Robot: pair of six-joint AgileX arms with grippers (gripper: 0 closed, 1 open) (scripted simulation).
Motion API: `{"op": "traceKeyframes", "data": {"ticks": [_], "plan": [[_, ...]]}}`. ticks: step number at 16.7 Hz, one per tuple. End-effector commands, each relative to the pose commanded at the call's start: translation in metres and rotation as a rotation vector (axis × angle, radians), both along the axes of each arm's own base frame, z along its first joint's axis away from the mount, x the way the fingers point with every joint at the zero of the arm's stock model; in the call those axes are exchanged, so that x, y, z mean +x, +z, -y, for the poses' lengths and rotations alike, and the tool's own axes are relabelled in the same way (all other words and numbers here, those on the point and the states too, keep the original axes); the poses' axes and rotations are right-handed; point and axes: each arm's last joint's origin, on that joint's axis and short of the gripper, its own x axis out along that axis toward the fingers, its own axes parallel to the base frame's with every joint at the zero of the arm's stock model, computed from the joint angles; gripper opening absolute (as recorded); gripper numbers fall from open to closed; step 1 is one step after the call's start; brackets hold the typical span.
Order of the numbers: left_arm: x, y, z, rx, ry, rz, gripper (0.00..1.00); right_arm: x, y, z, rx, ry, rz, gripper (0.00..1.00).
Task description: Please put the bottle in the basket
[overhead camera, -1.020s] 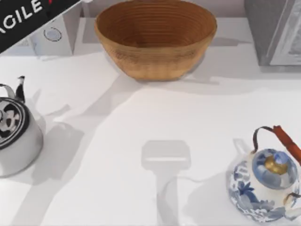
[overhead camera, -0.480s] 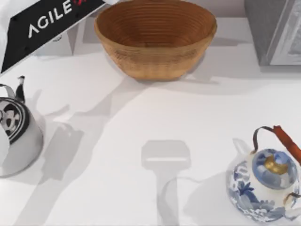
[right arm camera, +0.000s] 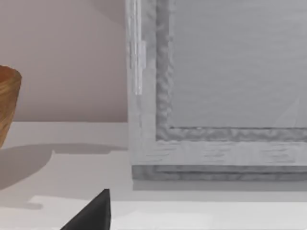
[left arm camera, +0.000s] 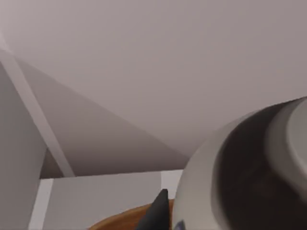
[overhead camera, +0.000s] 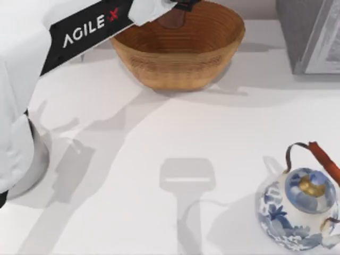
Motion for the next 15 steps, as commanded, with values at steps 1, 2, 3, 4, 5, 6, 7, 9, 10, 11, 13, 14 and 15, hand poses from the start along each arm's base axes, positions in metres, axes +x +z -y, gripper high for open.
{"op": "traceKeyframes", "data": {"ticks": [1,2,3,4,5,6,7,9,10,11,13,14,15], "plan": [[0.004,-0.001,-0.001,-0.011,0.004,0.011,0.0,0.0,0.0,0.0,0.0,0.0,0.0,1.0],[0.007,0.001,-0.002,-0.029,0.005,0.029,0.0,0.0,0.0,0.0,0.0,0.0,0.0,1.0],[0.009,0.004,-0.002,-0.051,0.006,0.051,0.0,0.0,0.0,0.0,0.0,0.0,0.0,1.0],[0.01,0.009,-0.002,-0.075,0.005,0.074,0.0,0.0,0.0,0.0,0.0,0.0,0.0,1.0],[0.011,0.015,-0.003,-0.097,0.005,0.095,0.0,0.0,0.0,0.0,0.0,0.0,0.0,1.0],[0.011,0.019,-0.003,-0.112,0.004,0.109,0.0,0.0,0.0,0.0,0.0,0.0,0.0,1.0],[0.011,0.02,-0.003,-0.115,0.004,0.112,0.0,0.0,0.0,0.0,0.0,0.0,0.0,1.0],[0.011,0.02,-0.003,-0.115,0.004,0.112,0.0,0.0,0.0,0.0,0.0,0.0,0.0,1.0],[0.011,0.02,-0.003,-0.115,0.004,0.112,0.0,0.0,0.0,0.0,0.0,0.0,0.0,1.0],[0.011,0.02,-0.003,-0.115,0.004,0.112,0.08,0.0,0.0,0.0,0.0,0.0,0.0,1.0],[0.011,0.02,-0.003,-0.115,0.004,0.112,0.23,0.0,0.0,0.0,0.0,0.0,0.0,1.0],[0.011,0.02,-0.003,-0.115,0.004,0.112,0.3,0.0,0.0,0.0,0.0,0.0,0.0,1.0],[0.011,0.02,-0.003,-0.115,0.004,0.112,0.38,0.0,0.0,0.0,0.0,0.0,0.0,1.0]]}}
